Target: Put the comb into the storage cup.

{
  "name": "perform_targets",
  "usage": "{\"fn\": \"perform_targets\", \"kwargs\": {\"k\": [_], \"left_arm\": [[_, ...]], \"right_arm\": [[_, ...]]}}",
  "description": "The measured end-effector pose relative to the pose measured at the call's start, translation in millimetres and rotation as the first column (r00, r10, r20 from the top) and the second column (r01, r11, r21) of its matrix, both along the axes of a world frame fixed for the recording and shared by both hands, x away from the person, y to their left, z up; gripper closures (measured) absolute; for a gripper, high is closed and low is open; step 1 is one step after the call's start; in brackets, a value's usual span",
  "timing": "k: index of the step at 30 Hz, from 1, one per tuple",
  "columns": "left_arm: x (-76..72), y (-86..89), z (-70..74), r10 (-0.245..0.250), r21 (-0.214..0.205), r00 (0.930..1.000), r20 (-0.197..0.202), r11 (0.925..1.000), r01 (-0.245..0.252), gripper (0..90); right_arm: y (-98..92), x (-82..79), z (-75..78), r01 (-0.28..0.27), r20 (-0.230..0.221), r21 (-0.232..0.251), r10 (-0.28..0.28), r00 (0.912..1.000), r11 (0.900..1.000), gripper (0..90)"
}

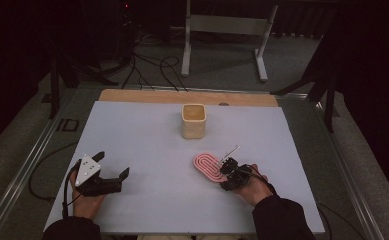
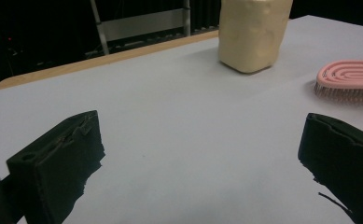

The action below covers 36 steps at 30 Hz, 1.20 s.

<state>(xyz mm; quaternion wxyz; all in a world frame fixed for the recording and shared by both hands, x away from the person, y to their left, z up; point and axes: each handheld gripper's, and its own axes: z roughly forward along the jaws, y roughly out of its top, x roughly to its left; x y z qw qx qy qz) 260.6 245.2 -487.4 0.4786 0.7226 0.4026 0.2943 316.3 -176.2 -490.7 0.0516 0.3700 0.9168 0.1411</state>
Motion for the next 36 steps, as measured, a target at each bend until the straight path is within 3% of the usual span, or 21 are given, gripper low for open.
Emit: {"fn": "perform_targets", "kwargs": {"k": [10, 20, 36], "left_arm": [[0.3, 0.0, -0.2, 0.003, 0.0, 1.0, -0.004, 1.0, -0.003, 0.4], [0.6, -0.3, -0.6, 0.006, -0.002, 1.0, -0.007, 1.0, -0.006, 0.4], [0.6, -1.7, -1.3, 0.005, -0.001, 0.9999, -0.014, 1.0, -0.005, 0.5]], "right_arm": [[-0.9, -4.6, -0.3, -0.011, 0.036, 0.003, 0.01, 0.9993, 0.9999, 69.5], [-3.2, -6.8, 0.5, 0.015, 0.072, 0.019, -0.017, 0.9972, 0.9997, 69.6], [-10.2, -13.1, 9.8, 0.048, 0.169, 0.109, -0.066, 0.9834, 0.9929, 69.7]]}}
